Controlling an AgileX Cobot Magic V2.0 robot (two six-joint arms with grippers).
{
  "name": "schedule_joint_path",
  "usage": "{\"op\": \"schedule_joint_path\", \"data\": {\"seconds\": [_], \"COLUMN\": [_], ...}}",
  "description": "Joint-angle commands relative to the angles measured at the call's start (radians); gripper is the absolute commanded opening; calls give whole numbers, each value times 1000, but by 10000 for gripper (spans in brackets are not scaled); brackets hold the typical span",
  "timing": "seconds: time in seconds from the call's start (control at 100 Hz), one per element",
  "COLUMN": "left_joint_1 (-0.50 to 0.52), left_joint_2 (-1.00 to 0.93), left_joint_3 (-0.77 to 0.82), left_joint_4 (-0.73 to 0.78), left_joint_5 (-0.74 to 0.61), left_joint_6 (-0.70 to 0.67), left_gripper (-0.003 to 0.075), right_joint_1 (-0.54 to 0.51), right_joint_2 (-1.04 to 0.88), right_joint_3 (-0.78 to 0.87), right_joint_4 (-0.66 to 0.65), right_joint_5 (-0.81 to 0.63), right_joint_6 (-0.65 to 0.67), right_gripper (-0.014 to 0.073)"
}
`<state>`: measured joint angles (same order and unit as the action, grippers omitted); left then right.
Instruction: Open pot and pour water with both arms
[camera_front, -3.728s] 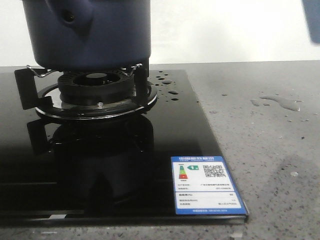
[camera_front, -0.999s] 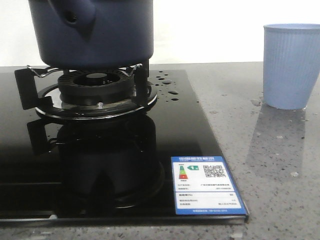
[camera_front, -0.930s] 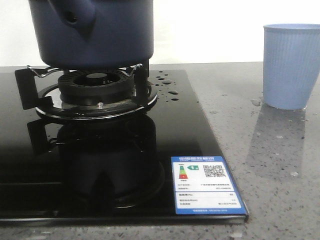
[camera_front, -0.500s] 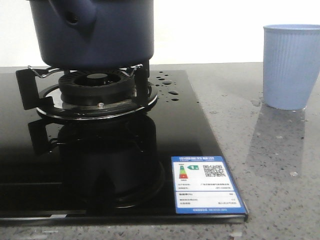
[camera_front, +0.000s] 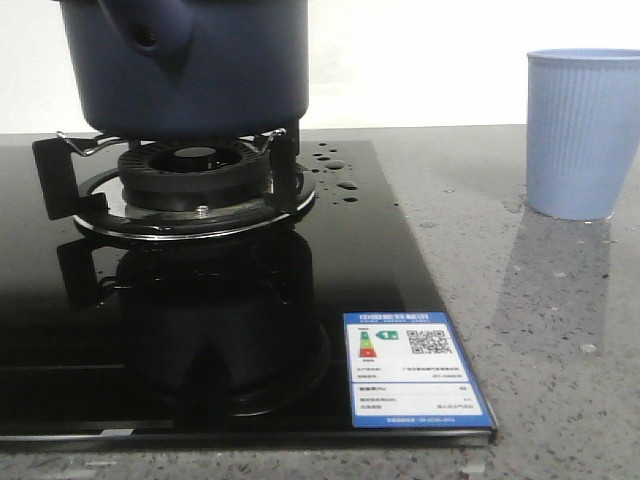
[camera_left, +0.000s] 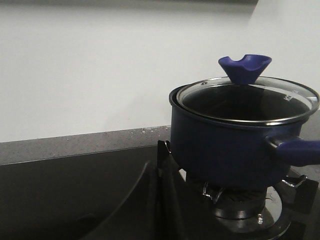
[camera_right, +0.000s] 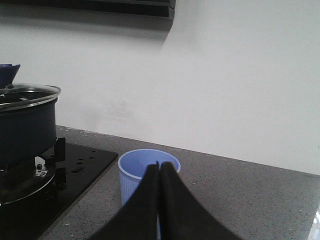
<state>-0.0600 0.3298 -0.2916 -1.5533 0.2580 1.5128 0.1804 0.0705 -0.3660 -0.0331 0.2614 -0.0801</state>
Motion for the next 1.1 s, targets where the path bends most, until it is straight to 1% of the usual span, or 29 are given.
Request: {"op": "schedule_joint_path", "data": {"seconds": [0.0,0.1,0.75,0.79,0.84,0.87,0.89,0.93,0.94,0.959,0.989,0.999,1.009,1.019,1.029,1.039,1.089], "left_joint_1": [2,2,2,2,2,7,12,21,25,31,41,42,43,47,49,52,60], "left_joint_2": [-12,-12,-12,-12,-20,-30,-34,-51,-58,-63,-81,-84,-93,-97,-101,-110,-148], "left_joint_3": [-8,-5,-1,-1,-1,-1,-1,-1,-1,-1,-1,-1,-1,-1,1,1,14], "left_joint_4": [-21,-23,-25,-11,47,127,168,312,369,430,591,623,689,721,754,817,1024], "left_joint_5": [2,18,18,12,-8,-6,0,0,0,0,0,0,0,2,2,2,4], "left_joint_6": [-9,-9,-9,-9,-18,-48,-92,-224,-250,-337,-494,-526,-558,-622,-653,-712,-906], "left_gripper": [-19,-19,-19,-19,-19,-19,-19,-19,-19,-19,-19,-19,-19,-19,-19,-19,-19], "right_joint_1": [-5,-5,-5,-5,-5,-5,-5,-5,-5,-5,-5,-5,-5,-5,-5,-5,-5], "right_joint_2": [12,12,12,12,12,12,12,12,12,12,12,12,12,12,12,12,12], "right_joint_3": [-22,-22,-22,-22,-22,-22,-22,-22,-22,-22,-22,-22,-22,-22,-22,-22,-22], "right_joint_4": [-13,-13,-13,-13,-13,-13,-13,-13,-13,-13,-13,-13,-13,-13,-13,-13,-13], "right_joint_5": [-74,-74,-74,-74,-74,-74,-74,-74,-74,-74,-74,-74,-74,-74,-74,-74,-74], "right_joint_6": [-7,-7,-7,-7,-7,-7,-7,-7,-7,-7,-7,-7,-7,-7,-7,-7,-7], "right_gripper": [-67,-67,-67,-67,-67,-67,-67,-67,-67,-67,-67,-67,-67,-67,-67,-67,-67]}}
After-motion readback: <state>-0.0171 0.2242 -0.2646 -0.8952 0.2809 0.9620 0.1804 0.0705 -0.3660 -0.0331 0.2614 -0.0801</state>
